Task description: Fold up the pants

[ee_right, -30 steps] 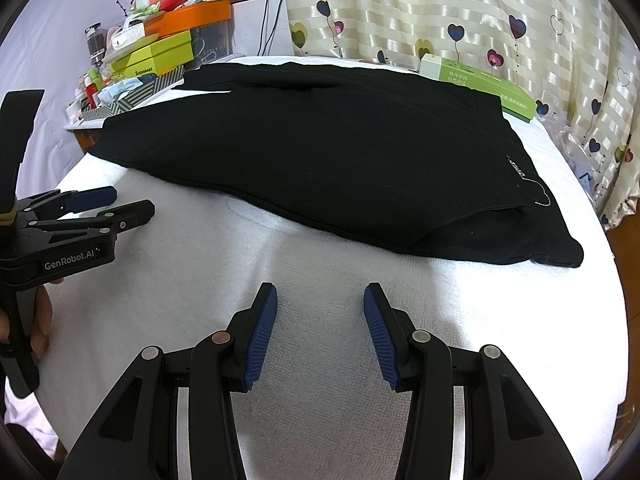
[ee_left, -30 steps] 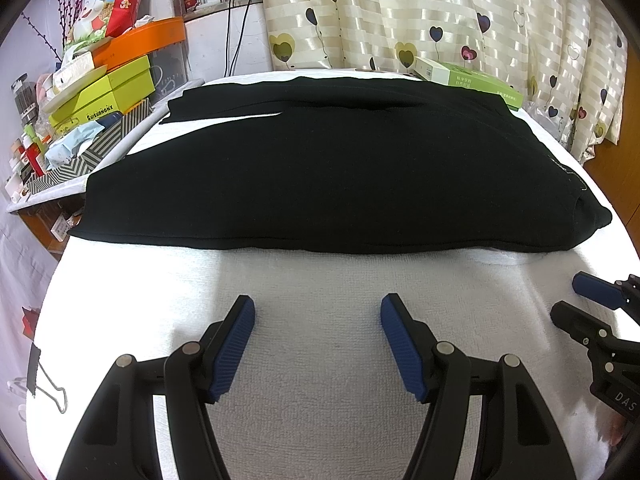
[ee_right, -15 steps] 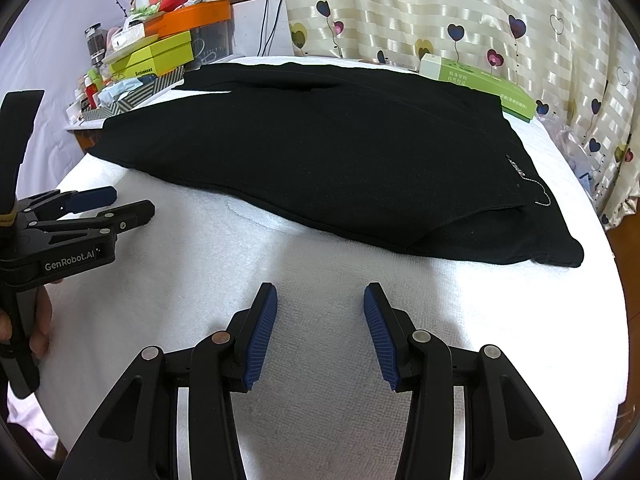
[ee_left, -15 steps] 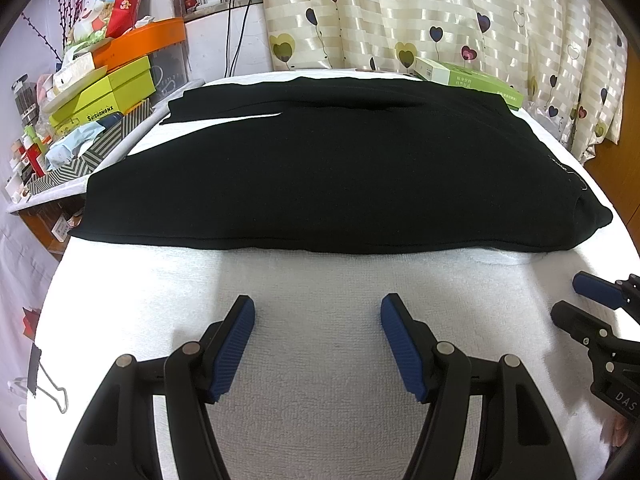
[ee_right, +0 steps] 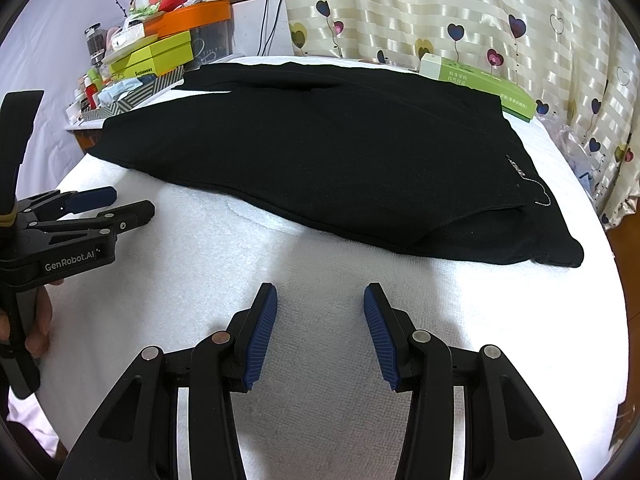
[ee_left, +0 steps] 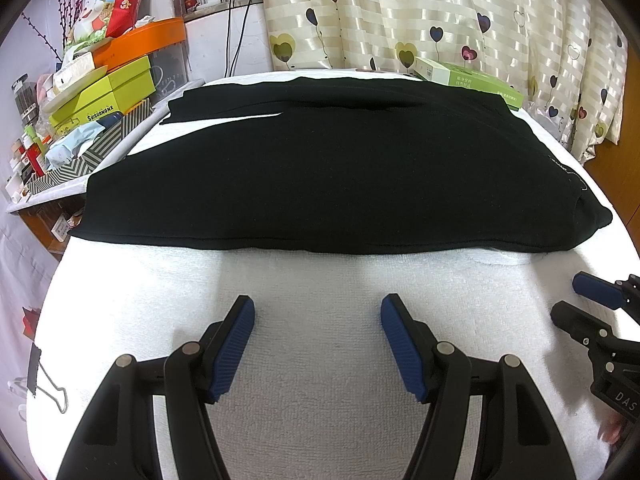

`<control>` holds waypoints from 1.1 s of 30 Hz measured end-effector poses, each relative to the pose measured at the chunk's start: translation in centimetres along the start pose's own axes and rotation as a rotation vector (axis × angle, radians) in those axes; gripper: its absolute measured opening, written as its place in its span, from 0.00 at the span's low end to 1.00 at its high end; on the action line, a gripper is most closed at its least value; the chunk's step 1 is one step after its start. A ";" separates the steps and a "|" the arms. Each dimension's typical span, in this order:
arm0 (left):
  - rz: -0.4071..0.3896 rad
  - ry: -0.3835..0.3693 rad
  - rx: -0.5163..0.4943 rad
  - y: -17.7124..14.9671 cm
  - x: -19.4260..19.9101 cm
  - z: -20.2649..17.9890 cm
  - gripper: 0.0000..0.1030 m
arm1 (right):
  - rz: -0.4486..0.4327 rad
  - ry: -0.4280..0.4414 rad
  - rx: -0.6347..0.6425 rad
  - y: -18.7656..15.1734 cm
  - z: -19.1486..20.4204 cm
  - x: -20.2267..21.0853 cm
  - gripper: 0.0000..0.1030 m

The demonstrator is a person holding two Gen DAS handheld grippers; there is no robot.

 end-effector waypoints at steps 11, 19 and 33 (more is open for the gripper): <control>0.000 0.008 -0.001 0.1 0.0 0.1 0.68 | 0.012 0.010 -0.001 0.0 0.0 0.2 0.45; -0.009 0.007 0.004 0.4 0.5 0.0 0.68 | -0.011 0.031 0.020 0.5 1.0 1.4 0.45; -0.048 -0.072 -0.028 4.1 2.2 -0.3 0.68 | -0.039 0.125 0.084 5.3 1.2 2.0 0.45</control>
Point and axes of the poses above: each gripper's, at about its wrist camera, not at the fingertips, and x roughly against the way its jaws point, z to its left, y to its top, the point moved 9 cm from there along -x, roughly the way its jaws point, and after that the axes turned 10 degrees about y, right-handed, at the moved point
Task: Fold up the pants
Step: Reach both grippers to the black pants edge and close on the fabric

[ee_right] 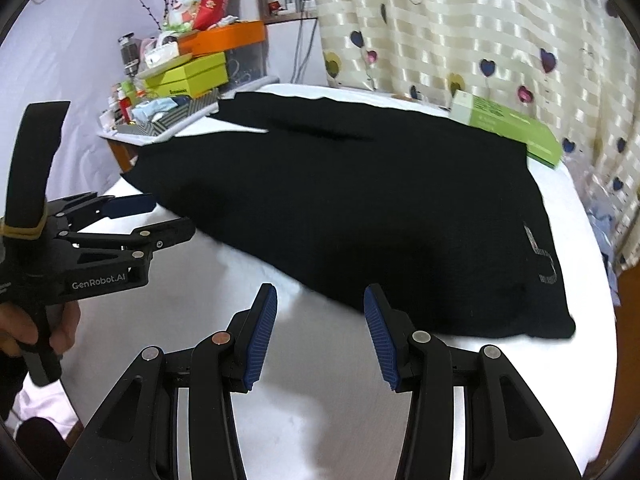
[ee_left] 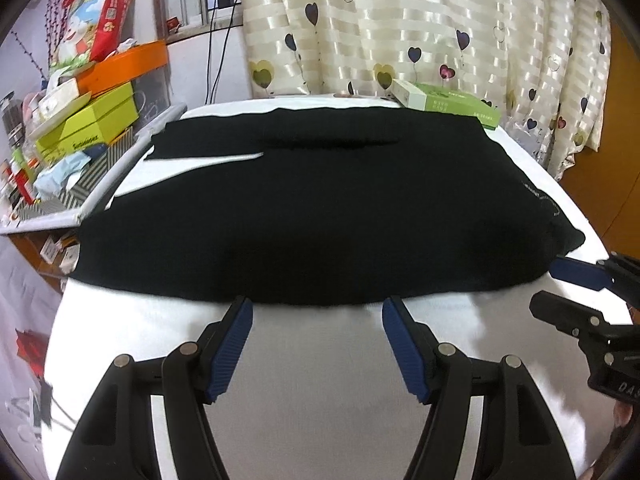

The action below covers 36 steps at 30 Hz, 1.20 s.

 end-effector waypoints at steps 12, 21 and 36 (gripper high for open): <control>-0.036 -0.015 -0.024 8.0 -4.8 3.4 0.68 | 0.026 0.051 0.076 7.0 -4.7 -4.3 0.45; -0.041 0.006 -0.056 14.9 -11.3 5.6 0.68 | 0.054 0.087 0.127 13.7 -10.5 -10.0 0.45; 0.043 0.052 -0.056 22.2 -23.8 9.4 0.68 | 0.141 0.096 0.181 22.7 -18.6 -19.8 0.46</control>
Point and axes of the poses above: each gripper's, at about its wrist camera, not at the fingertips, and x roughly against the way its jaws point, z to its left, y to its top, the point moved 9 cm from there along -x, roughly the way its jaws point, and after that the axes turned 10 degrees about y, right-handed, at the moved point
